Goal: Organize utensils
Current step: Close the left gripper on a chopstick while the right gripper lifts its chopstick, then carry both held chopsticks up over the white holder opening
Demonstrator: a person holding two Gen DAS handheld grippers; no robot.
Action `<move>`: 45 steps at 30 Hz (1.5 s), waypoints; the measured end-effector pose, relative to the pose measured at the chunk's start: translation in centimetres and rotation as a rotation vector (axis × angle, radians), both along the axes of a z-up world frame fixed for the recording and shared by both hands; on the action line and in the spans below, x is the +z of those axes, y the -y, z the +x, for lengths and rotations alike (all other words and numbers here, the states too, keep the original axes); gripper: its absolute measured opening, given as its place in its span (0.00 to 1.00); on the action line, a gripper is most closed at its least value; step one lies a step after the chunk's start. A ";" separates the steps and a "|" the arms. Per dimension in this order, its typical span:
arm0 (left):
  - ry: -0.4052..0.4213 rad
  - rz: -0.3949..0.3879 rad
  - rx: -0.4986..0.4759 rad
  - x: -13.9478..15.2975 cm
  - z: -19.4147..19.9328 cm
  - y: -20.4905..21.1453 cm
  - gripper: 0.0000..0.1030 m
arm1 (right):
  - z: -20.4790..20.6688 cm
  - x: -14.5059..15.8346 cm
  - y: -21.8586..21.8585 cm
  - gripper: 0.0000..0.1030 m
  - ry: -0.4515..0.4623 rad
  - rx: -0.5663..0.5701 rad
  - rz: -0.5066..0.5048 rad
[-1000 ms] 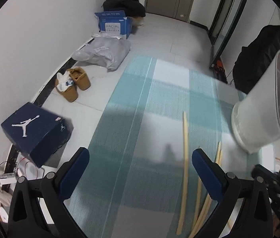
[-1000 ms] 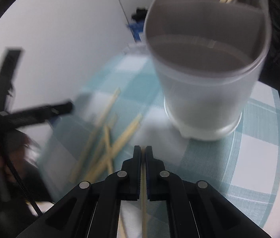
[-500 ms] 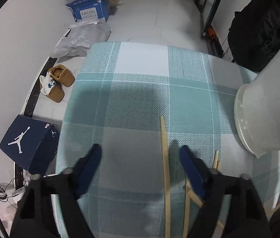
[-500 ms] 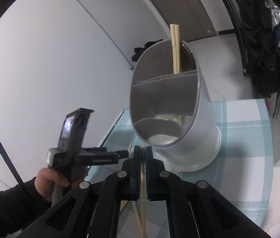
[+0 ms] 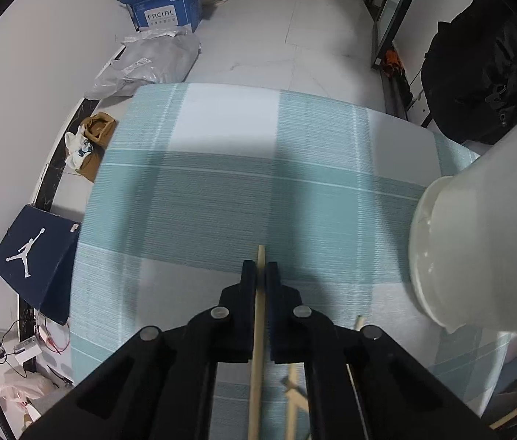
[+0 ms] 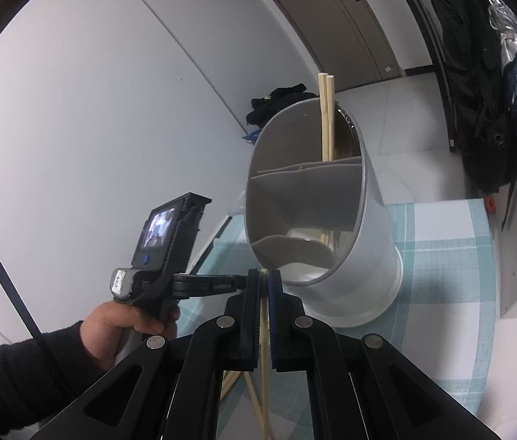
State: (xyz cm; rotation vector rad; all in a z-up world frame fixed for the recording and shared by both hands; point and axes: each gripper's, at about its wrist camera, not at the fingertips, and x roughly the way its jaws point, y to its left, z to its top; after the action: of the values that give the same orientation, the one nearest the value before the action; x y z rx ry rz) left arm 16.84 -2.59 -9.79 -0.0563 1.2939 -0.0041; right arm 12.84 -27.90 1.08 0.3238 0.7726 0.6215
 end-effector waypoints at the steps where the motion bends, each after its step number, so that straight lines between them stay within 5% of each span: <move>1: 0.008 0.001 0.004 0.1 0.0 0.0 0.02 | -0.1 0.1 0.0 0.03 0.002 0.000 0.001; 8: 0.129 -0.045 0.112 2.8 -1.3 -2.4 0.02 | -0.5 1.1 0.0 0.03 0.033 -0.013 -0.007; 20: 0.424 -0.160 0.145 10.3 -8.0 -4.3 0.01 | -2.1 1.9 0.3 0.03 0.089 -0.087 -0.037; 45: 0.515 -0.127 0.030 12.4 -13.7 -3.3 0.01 | -7.0 3.9 -1.4 0.03 0.201 -0.175 -0.171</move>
State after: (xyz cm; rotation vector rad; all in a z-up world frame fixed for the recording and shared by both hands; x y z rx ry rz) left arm 3.10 0.73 2.61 -0.1719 0.7770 -0.0712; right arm 5.89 -26.50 4.95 0.1668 0.5921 0.4126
